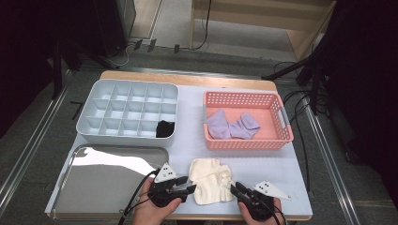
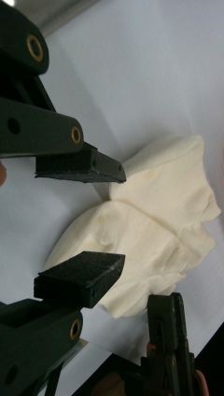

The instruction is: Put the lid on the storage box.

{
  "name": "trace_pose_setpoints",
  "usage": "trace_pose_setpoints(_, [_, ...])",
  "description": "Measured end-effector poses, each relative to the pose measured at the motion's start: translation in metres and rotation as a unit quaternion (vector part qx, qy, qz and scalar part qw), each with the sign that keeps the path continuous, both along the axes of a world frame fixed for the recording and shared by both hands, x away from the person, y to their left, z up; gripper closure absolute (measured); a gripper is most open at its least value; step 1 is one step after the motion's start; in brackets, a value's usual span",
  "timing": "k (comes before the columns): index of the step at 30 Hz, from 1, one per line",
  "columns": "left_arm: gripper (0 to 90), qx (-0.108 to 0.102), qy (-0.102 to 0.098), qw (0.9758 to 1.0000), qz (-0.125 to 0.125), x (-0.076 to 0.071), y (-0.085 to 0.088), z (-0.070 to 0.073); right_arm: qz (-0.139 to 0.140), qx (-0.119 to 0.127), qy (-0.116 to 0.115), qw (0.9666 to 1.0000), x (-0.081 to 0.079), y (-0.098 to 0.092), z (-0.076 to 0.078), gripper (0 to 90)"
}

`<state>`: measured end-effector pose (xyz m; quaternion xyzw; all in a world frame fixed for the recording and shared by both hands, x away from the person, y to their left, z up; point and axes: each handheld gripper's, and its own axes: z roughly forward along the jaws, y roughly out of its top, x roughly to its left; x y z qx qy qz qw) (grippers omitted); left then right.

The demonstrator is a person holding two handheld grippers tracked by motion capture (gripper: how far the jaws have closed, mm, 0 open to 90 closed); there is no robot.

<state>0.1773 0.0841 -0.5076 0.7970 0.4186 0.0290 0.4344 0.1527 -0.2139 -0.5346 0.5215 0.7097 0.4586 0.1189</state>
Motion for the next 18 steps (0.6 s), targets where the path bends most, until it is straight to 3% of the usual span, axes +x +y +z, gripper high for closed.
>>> trace_pose_setpoints(3, [58.9, 0.009, 0.01, 0.9999, -0.004, 0.001, -0.003, -0.002, -0.002, -0.003, -0.001, 1.0, -0.001, 0.001, 0.0, 80.8])
trace_pose_setpoints(7, [63.1, 0.006, 0.019, 0.9996, -0.02, 0.001, -0.004, -0.003, -0.004, -0.006, -0.002, 1.0, -0.002, 0.002, 0.0, 83.6])
trace_pose_setpoints(9, [63.8, 0.023, 0.03, 0.9987, -0.036, 0.001, -0.007, -0.004, -0.002, -0.006, -0.006, 1.0, -0.002, 0.002, 0.0, 84.7])
trace_pose_setpoints(12, [65.9, 0.028, 0.03, 0.9987, -0.031, 0.0, -0.009, -0.005, -0.002, -0.005, -0.004, 1.0, -0.003, 0.002, 0.001, 85.3])
trace_pose_setpoints(15, [73.4, 0.035, 0.031, 0.9985, -0.029, 0.001, -0.009, -0.005, 0.001, -0.005, -0.009, 0.9999, -0.003, 0.003, 0.001, 85.7])
trace_pose_setpoints(17, [85.6, 0.039, 0.029, 0.9982, -0.033, 0.0, -0.011, -0.004, 0.003, -0.002, -0.013, 0.9999, -0.003, 0.004, 0.003, 86.0])
trace_pose_setpoints(18, [85.6, 0.04, 0.025, 0.9983, -0.032, -0.001, -0.011, -0.004, 0.003, -0.002, -0.013, 0.9999, -0.003, 0.004, 0.003, 86.0])
